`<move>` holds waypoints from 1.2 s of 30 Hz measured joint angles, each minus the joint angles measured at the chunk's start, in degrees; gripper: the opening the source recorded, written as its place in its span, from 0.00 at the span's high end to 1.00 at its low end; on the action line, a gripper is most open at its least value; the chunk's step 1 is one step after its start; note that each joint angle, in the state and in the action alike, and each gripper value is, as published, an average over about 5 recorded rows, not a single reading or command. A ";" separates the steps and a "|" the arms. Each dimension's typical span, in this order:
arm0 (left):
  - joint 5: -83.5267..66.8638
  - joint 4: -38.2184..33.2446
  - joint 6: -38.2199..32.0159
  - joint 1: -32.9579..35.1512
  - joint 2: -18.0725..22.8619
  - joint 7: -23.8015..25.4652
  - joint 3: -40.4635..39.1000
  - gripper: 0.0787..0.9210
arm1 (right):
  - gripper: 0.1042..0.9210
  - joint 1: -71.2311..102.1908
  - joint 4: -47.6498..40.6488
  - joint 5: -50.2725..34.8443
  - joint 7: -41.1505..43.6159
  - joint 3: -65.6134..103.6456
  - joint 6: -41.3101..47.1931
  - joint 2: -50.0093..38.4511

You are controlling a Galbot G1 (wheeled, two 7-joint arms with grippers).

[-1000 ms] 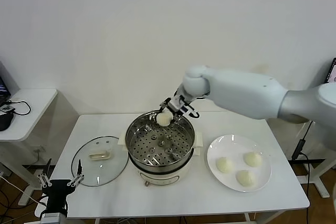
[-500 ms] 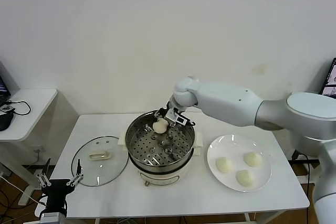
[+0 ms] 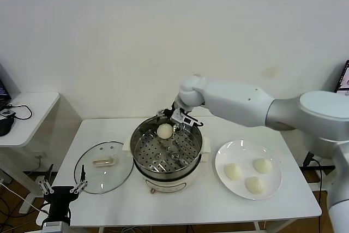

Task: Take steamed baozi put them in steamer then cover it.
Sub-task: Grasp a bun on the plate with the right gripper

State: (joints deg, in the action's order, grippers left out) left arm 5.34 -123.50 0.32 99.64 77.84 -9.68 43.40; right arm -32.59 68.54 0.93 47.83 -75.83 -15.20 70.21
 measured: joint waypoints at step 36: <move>-1.39 -0.98 1.44 -0.98 -2.23 0.68 -2.19 0.12 | 0.12 4.03 29.79 -10.90 4.01 -2.22 35.21 -42.14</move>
State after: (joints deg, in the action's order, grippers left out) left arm 3.95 -124.48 1.76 98.66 75.61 -9.00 41.21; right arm -28.56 98.33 -9.97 51.84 -78.05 20.01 28.06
